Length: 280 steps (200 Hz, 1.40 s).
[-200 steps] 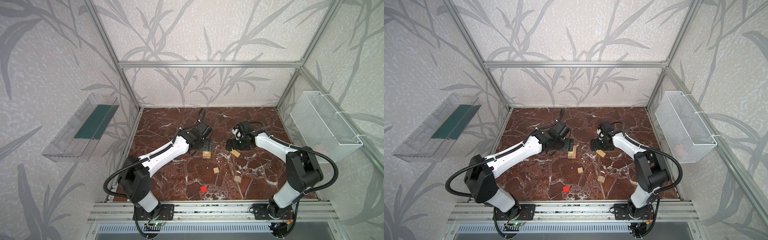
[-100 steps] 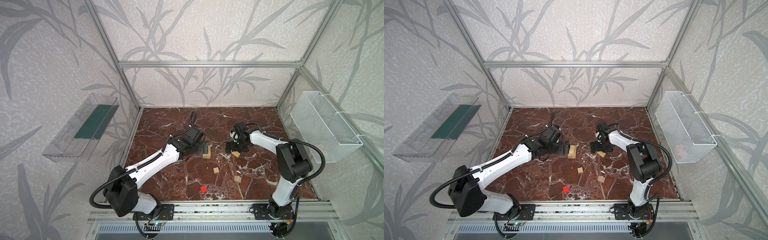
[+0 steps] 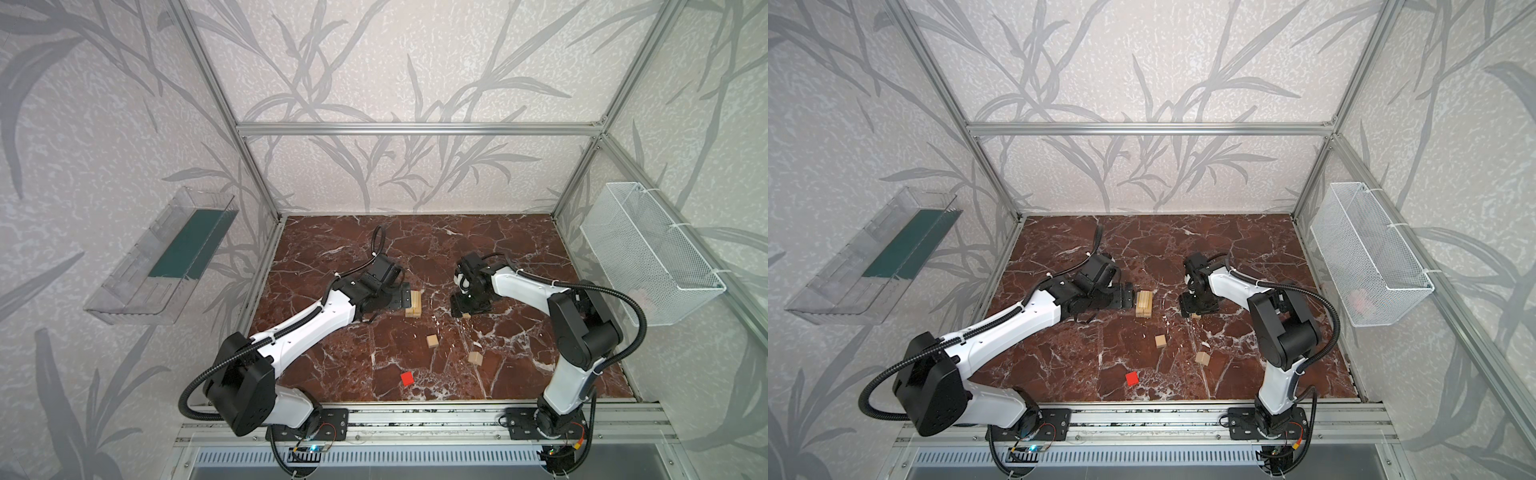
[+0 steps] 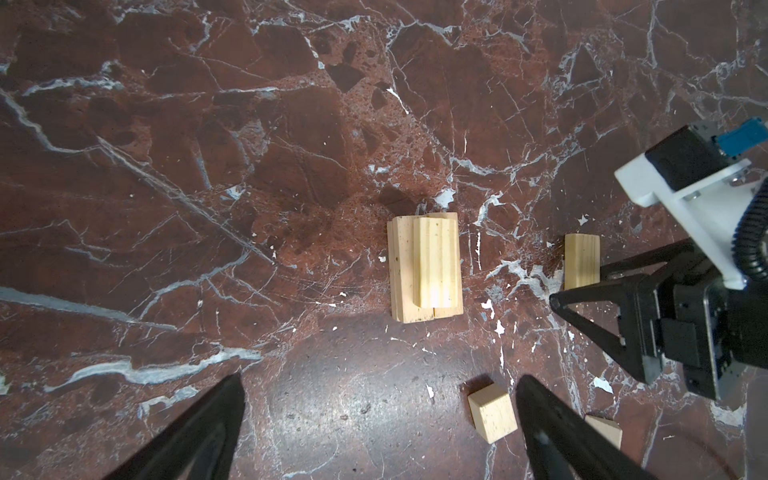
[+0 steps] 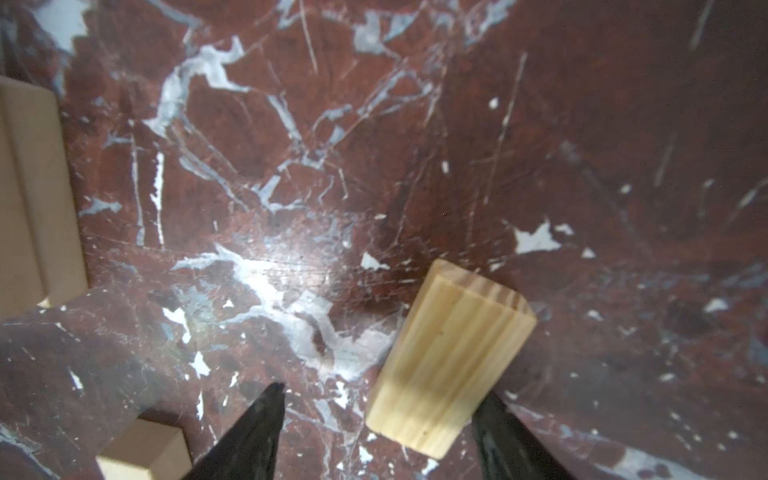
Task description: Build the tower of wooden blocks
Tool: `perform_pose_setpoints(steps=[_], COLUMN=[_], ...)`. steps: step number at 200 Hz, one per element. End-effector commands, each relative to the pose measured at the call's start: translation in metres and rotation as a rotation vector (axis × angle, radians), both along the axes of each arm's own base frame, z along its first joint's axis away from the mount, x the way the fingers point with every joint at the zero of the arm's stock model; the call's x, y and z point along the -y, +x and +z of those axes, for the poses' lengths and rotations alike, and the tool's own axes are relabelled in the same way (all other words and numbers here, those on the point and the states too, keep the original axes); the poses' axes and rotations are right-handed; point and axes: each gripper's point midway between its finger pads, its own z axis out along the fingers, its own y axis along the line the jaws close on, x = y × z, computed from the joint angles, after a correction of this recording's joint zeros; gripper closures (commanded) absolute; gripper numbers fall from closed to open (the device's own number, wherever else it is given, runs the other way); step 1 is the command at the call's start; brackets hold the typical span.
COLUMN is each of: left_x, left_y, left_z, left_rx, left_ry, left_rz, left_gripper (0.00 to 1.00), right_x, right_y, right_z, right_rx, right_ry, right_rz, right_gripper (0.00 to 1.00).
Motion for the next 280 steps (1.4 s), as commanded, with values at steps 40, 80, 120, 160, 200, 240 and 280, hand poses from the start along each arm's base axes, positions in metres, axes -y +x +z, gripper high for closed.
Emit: perform_pose_setpoints(steps=[40, 80, 120, 160, 200, 240, 280], left_x=[-0.003, -0.007, -0.009, -0.008, -0.009, -0.009, -0.009], left_y=[0.003, 0.004, 0.005, 0.007, 0.01, 0.011, 0.012], left_z=[0.01, 0.01, 0.009, 0.01, 0.01, 0.009, 0.007], left_rx=[0.036, 0.04, 0.039, 0.044, 0.044, 0.041, 0.034], left_ry=[-0.056, -0.059, -0.062, -0.072, -0.076, -0.083, -0.083], left_rz=[0.033, 0.037, 0.03, 0.016, 0.019, 0.02, 0.02], left_gripper=[0.0, 0.0, 0.0, 0.01, 0.0, 0.0, 0.0], right_x=[0.019, 0.012, 0.015, 0.017, 0.015, 0.013, 0.015], right_y=[0.005, 0.005, 0.009, 0.014, 0.019, 0.02, 0.021], right_z=[0.004, 0.002, 0.002, -0.001, -0.005, -0.009, -0.013], right_rx=[0.02, 0.037, 0.073, 0.092, 0.095, 0.08, 0.084], right_ry=[-0.099, -0.088, -0.114, -0.128, -0.131, -0.134, -0.149], right_rz=[-0.176, -0.325, -0.43, -0.461, -0.472, -0.468, -0.458], right_gripper=[0.34, 0.35, 0.38, 0.42, 0.46, 0.51, 0.55])
